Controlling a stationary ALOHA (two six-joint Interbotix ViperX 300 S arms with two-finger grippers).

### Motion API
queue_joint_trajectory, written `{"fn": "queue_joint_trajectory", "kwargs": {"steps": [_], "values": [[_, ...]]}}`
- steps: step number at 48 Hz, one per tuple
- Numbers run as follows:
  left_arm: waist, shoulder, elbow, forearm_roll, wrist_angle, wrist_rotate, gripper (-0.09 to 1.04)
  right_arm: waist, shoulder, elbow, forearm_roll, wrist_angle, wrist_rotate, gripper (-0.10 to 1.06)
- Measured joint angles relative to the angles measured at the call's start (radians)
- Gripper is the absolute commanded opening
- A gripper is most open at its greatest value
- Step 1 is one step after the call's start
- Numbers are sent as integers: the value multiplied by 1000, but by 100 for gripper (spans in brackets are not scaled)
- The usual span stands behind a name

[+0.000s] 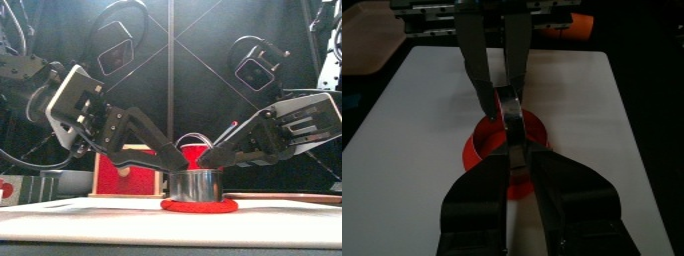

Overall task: Get the cutter from the drawer then cut the dough then place the extra dough in the bowl
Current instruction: Cut the dough

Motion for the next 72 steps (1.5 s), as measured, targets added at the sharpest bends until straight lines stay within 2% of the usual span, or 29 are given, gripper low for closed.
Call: {"fn": "queue_joint_trajectory", "kwargs": {"steps": [9,14,52,60,66,72], "values": [[-3,5,-3,-11,14,-2,56,11,28,0,61,-5,0,41],[-3,6,-5,-11,26,-2,56,12,28,0,71,-5,-2,41],[-9,5,-9,-63,135,-2,57,18,0,-14,74,37,-8,41],[14,-48,-9,-57,143,8,58,17,-29,-21,40,71,-8,42],[49,-97,0,-20,153,60,60,14,-57,-38,32,147,-6,47],[67,-118,-3,20,169,107,68,14,-66,-64,28,206,-6,61]]}}
